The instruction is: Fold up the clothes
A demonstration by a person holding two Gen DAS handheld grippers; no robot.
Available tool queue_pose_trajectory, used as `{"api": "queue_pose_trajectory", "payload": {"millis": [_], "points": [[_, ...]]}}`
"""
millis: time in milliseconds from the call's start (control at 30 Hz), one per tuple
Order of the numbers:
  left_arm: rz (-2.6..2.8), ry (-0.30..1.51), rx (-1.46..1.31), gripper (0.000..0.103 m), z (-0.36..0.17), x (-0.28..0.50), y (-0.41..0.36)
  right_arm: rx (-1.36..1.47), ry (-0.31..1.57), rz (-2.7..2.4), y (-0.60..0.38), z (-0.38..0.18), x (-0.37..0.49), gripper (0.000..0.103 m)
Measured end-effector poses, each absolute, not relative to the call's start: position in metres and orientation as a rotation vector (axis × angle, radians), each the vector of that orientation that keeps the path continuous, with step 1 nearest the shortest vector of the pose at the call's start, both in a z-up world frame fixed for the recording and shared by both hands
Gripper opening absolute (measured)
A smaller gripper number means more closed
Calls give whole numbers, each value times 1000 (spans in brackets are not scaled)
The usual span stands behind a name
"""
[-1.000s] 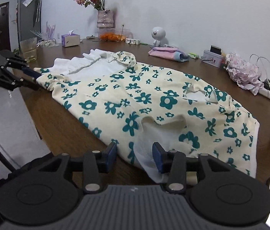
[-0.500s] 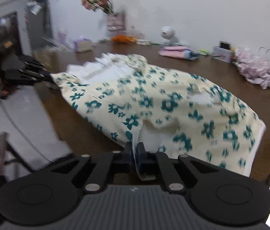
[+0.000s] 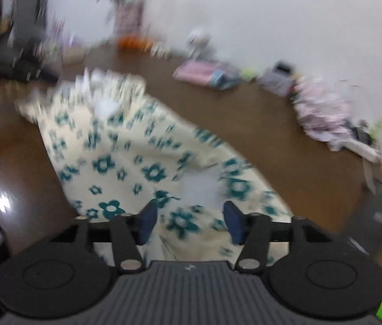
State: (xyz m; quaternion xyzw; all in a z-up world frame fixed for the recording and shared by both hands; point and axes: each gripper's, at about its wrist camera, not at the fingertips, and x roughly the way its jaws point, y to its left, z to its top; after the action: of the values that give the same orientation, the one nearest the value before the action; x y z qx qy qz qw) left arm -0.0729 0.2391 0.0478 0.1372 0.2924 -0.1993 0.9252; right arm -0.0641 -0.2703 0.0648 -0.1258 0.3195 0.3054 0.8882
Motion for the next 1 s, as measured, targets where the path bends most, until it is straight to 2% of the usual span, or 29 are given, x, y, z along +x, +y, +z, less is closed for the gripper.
{"api": "queue_pose_trajectory", "payload": {"millis": [67, 200, 267, 300, 333, 367, 400, 567, 633, 667, 700, 833, 900, 967, 1000], "points": [[-414, 631, 233, 40, 43, -86, 246, -172, 676, 638, -296, 69, -83, 66], [-464, 705, 257, 44, 13, -101, 235, -176, 752, 634, -295, 38, -105, 62], [-459, 707, 276, 46, 1, -99, 231, -194, 767, 619, -290, 23, -109, 36], [-455, 685, 267, 43, -1, -97, 231, -184, 760, 610, -290, 20, -107, 22], [-455, 671, 262, 21, -2, -94, 232, -175, 752, 599, -292, 19, -106, 19], [-464, 672, 261, 3, -2, -91, 233, -171, 755, 608, -293, 20, -103, 10], [-478, 672, 257, 2, 0, -89, 236, -169, 765, 631, -295, 24, -101, 8], [-511, 635, 285, 0, 16, -88, 248, -186, 793, 691, -297, 34, -89, 6], [-463, 622, 299, 1, 19, -82, 249, -203, 798, 693, -291, 33, -84, 13], [-457, 632, 294, 2, 21, -80, 251, -212, 800, 694, -289, 33, -82, 25], [-455, 640, 291, 5, 24, -79, 253, -221, 802, 694, -286, 33, -79, 29], [-454, 551, 297, 10, 43, -79, 249, -255, 812, 697, -275, 32, -69, 30], [-479, 523, 329, 19, 51, -66, 235, -272, 816, 699, -270, 31, -64, 28], [-522, 502, 407, 38, 60, -43, 213, -289, 820, 700, -264, 30, -59, 26], [-549, 492, 446, 42, 64, -30, 202, -302, 816, 712, -263, 34, -57, 25]]}}
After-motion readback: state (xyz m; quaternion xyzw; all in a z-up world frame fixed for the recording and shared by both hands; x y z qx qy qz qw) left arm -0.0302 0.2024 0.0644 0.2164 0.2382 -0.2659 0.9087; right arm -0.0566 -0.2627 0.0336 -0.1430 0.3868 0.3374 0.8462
